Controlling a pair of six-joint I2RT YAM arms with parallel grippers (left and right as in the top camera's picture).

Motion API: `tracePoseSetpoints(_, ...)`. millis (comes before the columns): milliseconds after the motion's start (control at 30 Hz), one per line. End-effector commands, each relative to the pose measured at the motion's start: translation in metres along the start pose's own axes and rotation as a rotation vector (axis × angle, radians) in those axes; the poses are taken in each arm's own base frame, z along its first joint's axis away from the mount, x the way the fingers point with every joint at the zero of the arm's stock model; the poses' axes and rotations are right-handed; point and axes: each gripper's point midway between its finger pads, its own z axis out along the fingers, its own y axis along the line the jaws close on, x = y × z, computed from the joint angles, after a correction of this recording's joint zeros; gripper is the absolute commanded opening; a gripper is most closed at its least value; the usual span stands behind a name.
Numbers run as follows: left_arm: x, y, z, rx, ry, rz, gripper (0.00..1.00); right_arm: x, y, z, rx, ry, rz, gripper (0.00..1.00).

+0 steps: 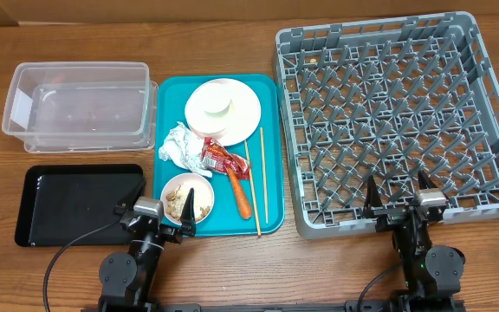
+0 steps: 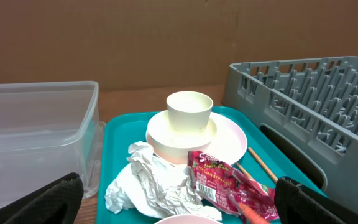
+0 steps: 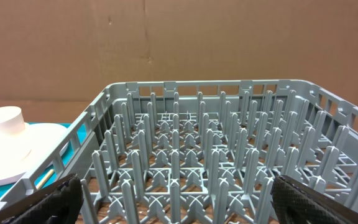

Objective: Sort waste into correct bins and load items into the dishwasher

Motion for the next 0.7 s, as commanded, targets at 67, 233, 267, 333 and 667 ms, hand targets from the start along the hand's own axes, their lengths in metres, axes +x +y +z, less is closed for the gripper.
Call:
tracePoseSetpoints(67,0.001,0.003,0.0,-0.016,-0.003,0.015,1.0,0.001,0.0,0.0,0.0,-0.006,-0.001,1.0)
tracePoseSetpoints(233,0.001,0.003,0.0,-0.016,-0.003,0.015,1.0,0.001,0.0,0.0,0.0,-0.006,-0.001,1.0)
tracePoseSetpoints(267,0.001,0.003,0.0,-0.016,-0.002,0.015,1.0,0.001,0.0,0.0,0.0,-0.006,-0.001,1.0)
tracePoseSetpoints(333,0.001,0.003,0.0,-0.016,-0.003,0.016,1.0,0.001,0.0,0.0,0.0,-0.006,-0.001,1.0)
tracePoseSetpoints(667,-0.051,-0.028,-0.009,0.15,-0.177,0.061,1.0,0.001,0.0,0.0,0.0,-0.006,-0.001,1.0)
